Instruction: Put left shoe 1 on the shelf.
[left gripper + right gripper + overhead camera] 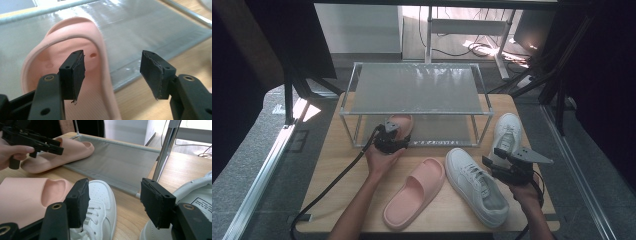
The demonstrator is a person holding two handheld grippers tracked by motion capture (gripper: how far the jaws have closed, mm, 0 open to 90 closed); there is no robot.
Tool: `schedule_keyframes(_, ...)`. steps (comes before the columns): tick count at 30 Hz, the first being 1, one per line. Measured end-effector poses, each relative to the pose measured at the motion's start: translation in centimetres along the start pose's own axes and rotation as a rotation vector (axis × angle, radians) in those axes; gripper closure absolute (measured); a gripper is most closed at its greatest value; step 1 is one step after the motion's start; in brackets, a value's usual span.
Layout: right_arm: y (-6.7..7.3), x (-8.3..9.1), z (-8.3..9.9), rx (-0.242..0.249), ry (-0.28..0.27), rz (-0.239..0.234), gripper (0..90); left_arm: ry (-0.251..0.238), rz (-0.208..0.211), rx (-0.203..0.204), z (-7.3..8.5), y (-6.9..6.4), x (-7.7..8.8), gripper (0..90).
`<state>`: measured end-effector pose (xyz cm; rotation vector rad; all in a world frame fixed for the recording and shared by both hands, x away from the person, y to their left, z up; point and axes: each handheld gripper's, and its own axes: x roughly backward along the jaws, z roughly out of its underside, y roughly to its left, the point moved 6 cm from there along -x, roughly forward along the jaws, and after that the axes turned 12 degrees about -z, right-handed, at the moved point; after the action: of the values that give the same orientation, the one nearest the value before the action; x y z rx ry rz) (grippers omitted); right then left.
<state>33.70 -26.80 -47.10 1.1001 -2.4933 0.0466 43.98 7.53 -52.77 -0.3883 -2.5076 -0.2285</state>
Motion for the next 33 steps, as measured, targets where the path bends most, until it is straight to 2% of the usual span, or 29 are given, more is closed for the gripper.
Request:
schedule_keyframes(2, 0.0, 0.0, 0.0, 0.001, 0.001, 0.000, 41.1, 0.002, 0.034, 0.000, 0.1, 0.1, 0.9, 36.3)
schedule_keyframes(5, 0.0, 0.1, 0.0, -0.002, -0.003, 0.002, 41.1, -0.005, 0.047, 0.005, 0.6, 0.5, 2.1, 40.1)
schedule_keyframes(6, 0.0, 0.1, 0.0, -0.002, -0.003, 0.002, 41.1, -0.005, 0.047, 0.005, 0.6, 0.5, 2.1, 43.4)
schedule_keyframes(7, 0.0, 0.2, 0.0, -0.002, -0.003, 0.003, 41.1, -0.008, 0.055, 0.016, 1.0, 0.8, 3.0, 46.9)
schedule_keyframes(10, 0.0, 0.1, 0.0, -0.002, -0.003, 0.002, 41.1, -0.019, 0.051, 0.005, 1.6, 1.2, 3.8, 62.2)
schedule_keyframes(11, 0.1, 0.1, 0.0, 0.000, -0.002, 0.001, 41.1, -0.024, 0.047, -0.003, 1.9, 1.3, 4.2, 62.2)
schedule_keyframes(13, 0.1, 0.1, -0.1, 0.002, -0.002, 0.001, 41.1, -0.017, 0.052, -0.023, 3.0, 1.8, 5.2, 75.1)
schedule_keyframes(17, 0.1, 0.1, 0.0, 0.002, -0.002, 0.003, 41.1, -0.009, 0.070, -0.039, 4.0, 2.0, 6.3, 84.9)
schedule_keyframes(22, 0.2, 0.1, 0.0, 0.002, 0.000, 0.002, 41.1, 0.000, 0.069, -0.073, 6.0, 2.4, 8.6, 89.9)
schedule_keyframes(26, 0.2, 0.1, -0.1, 0.005, -0.003, 0.002, 41.1, 0.010, 0.067, -0.076, 6.9, 2.8, 9.5, 90.0)
schedule_keyframes(27, 0.2, 0.1, -0.1, 0.006, -0.004, 0.002, 41.1, 0.018, 0.078, -0.068, 7.5, 3.0, 10.0, 90.0)
schedule_keyframes(33, 0.3, 0.1, -0.2, 0.006, -0.005, 0.003, 41.0, 0.051, 0.082, -0.066, 9.0, 3.3, 10.2, 90.0)
